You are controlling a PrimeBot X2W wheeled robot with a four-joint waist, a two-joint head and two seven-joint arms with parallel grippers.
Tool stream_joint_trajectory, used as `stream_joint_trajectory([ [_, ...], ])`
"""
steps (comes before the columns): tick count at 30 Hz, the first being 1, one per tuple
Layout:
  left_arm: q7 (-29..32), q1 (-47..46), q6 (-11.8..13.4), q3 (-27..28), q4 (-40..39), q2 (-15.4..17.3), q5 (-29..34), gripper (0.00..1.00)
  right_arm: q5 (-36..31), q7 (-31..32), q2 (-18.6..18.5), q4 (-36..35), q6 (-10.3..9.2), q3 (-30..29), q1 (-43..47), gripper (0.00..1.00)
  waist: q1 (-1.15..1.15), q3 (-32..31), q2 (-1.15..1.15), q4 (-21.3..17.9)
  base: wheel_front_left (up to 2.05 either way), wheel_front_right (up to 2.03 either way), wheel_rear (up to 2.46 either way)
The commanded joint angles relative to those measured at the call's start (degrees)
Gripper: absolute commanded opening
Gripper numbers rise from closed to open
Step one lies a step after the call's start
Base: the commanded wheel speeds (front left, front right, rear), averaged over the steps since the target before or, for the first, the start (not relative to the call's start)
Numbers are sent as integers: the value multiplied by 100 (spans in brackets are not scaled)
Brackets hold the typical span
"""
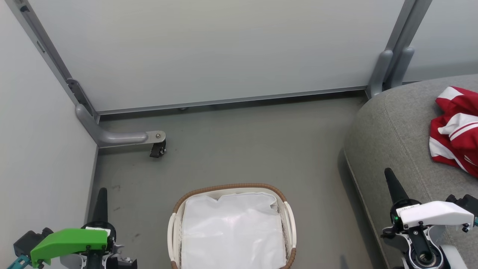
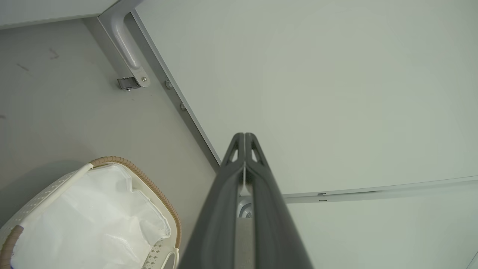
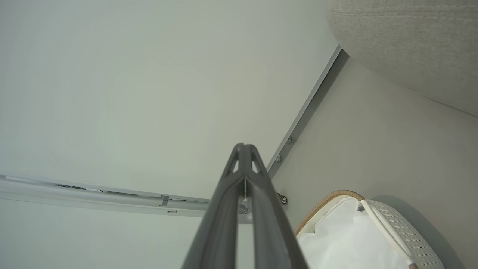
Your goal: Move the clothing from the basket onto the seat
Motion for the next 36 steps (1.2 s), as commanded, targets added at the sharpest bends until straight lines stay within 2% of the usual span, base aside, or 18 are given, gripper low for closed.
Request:
stream_joint_trajectory([
  [1,28,-141,-33,23,-73,42,-129,0,158,48,-34,-73,-4,-27,53,0,0,-5,0,0,0,0,0],
  [36,433,-224,-47,121,-237,48,-1571,0,1768,453,-45,-266,-4,-158,142,0,0,-117,0,-3,0,0,0],
])
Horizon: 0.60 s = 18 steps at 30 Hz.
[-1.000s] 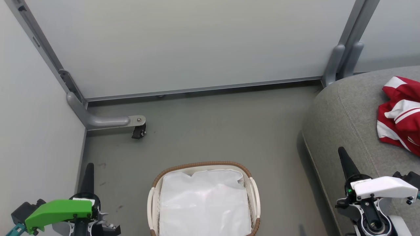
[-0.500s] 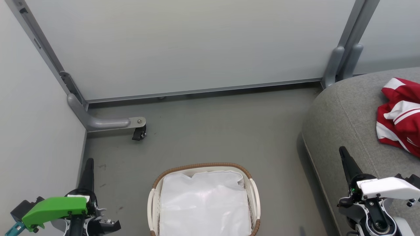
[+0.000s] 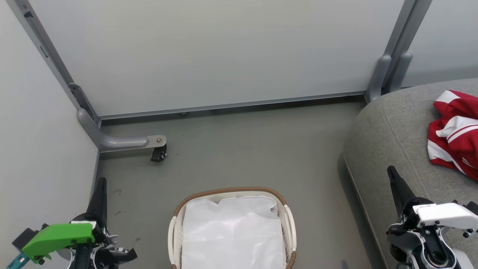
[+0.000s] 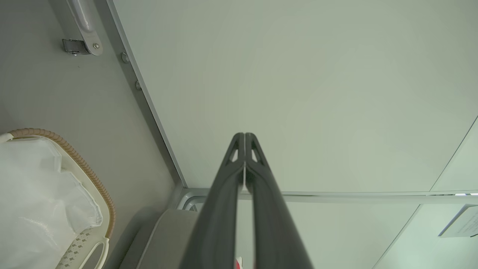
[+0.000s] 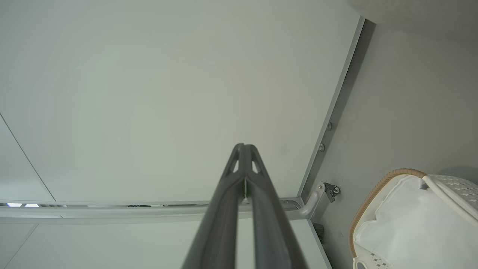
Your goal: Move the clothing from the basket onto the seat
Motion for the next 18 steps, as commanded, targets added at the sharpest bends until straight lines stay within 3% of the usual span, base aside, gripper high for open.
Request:
stream_joint_trajectory([
  [1,31,-108,-29,29,-43,40,-115,0,127,33,-35,-41,-2,-23,55,0,0,-5,0,0,0,0,0],
  [18,81,-99,-32,35,-52,41,-276,0,309,82,-36,-62,-2,-35,70,0,0,-22,0,0,0,0,0],
])
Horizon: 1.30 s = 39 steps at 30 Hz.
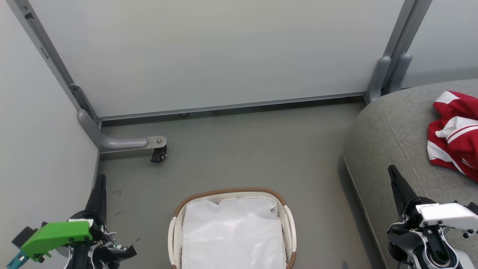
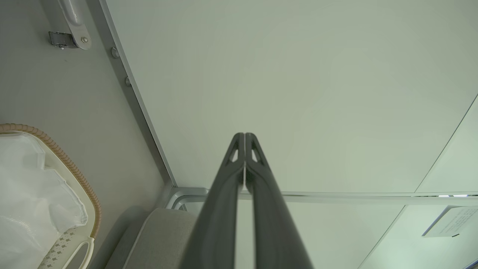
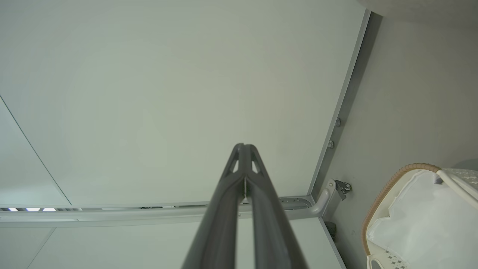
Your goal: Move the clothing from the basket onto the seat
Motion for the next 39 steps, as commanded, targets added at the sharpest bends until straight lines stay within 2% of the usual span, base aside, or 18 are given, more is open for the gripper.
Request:
stream_joint_trajectory([
  [1,21,-57,-31,12,-8,40,-18,0,18,10,-34,-22,-2,-10,62,0,0,0,0,0,0,0,0],
  [39,20,-57,-31,11,-8,39,-19,0,19,9,-34,-21,-2,-9,62,0,0,0,0,0,0,0,0],
])
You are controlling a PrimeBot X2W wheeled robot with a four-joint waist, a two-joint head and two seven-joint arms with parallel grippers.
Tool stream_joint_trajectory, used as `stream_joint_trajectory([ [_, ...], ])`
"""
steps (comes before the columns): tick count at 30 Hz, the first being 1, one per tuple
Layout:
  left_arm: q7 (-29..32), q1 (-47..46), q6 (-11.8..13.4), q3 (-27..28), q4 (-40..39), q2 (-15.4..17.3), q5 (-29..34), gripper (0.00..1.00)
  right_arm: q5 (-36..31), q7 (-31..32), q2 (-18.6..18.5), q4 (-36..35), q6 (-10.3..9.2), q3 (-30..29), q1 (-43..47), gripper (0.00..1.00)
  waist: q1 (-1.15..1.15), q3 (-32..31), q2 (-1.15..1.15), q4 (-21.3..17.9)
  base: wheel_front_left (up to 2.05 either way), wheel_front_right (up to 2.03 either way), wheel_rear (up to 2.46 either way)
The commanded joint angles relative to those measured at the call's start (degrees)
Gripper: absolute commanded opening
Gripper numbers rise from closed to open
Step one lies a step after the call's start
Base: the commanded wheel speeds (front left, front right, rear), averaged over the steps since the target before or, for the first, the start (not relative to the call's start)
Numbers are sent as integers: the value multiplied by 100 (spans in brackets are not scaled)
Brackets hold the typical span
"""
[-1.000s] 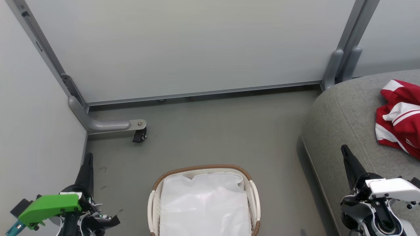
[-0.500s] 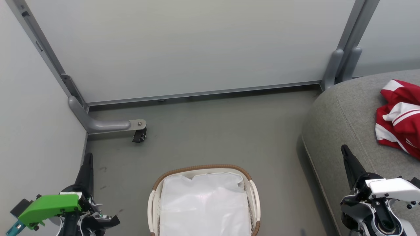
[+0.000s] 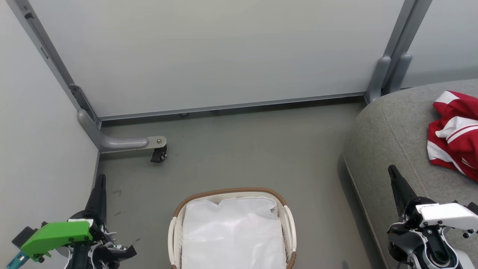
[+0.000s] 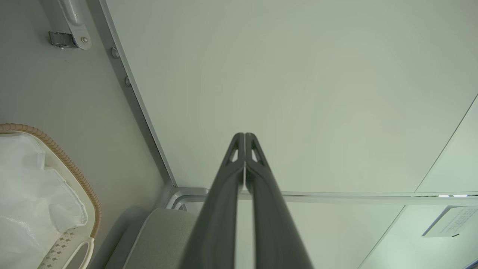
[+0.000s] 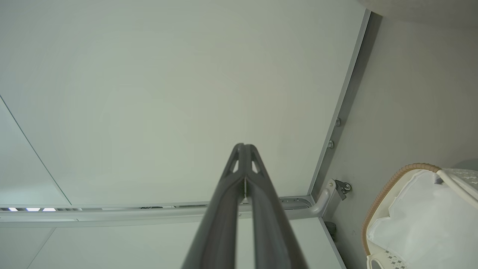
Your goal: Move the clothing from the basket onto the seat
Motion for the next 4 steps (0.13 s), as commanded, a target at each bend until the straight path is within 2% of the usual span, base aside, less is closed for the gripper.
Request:
stream_joint_trajectory([
  [1,20,-57,-31,11,-7,38,-19,0,19,9,-34,-20,-2,-9,61,0,0,0,0,0,0,0,0],
  [4,20,-57,-31,11,-7,38,-19,0,19,9,-34,-20,-2,-9,61,0,0,0,0,0,0,0,0],
])
